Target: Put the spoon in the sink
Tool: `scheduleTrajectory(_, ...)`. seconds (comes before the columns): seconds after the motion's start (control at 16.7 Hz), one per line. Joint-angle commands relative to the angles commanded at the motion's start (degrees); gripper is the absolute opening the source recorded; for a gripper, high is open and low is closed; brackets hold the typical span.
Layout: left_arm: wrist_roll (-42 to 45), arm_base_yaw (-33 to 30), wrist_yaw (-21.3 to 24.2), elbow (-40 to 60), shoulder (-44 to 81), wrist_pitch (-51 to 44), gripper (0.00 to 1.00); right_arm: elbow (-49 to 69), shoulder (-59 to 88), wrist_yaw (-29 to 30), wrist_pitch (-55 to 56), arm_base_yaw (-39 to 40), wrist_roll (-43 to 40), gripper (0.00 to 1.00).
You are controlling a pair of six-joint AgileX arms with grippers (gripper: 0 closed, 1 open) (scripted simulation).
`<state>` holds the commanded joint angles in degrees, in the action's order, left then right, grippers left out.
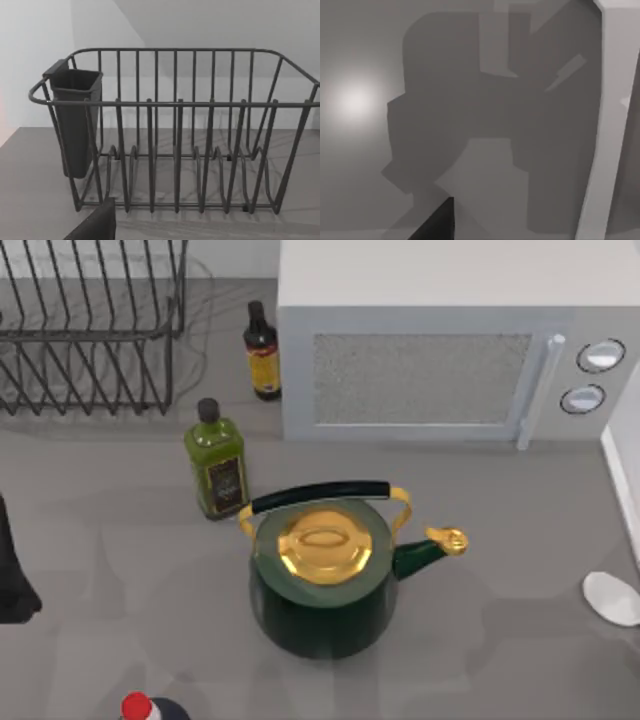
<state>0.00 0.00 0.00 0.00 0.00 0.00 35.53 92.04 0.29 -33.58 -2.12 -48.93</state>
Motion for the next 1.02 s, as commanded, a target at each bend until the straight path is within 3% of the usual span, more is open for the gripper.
scheduleTrajectory(0.36,0.0,0.0,0.0,0.0,0.0,0.0,1.00,5.5,-5.3,-1.0,-9.8,-0.1,0.8,0.00)
scheduleTrajectory(0.72,0.0,0.0,0.0,0.0,0.0,0.0,1.00,16.0,-11.8,-1.0,-28.2,-0.2,0.4,0.00)
scheduleTrajectory(1.02,0.0,0.0,0.0,0.0,0.0,0.0,1.00,18.6,-14.0,-1.0,-31.8,-0.2,0.6,0.00)
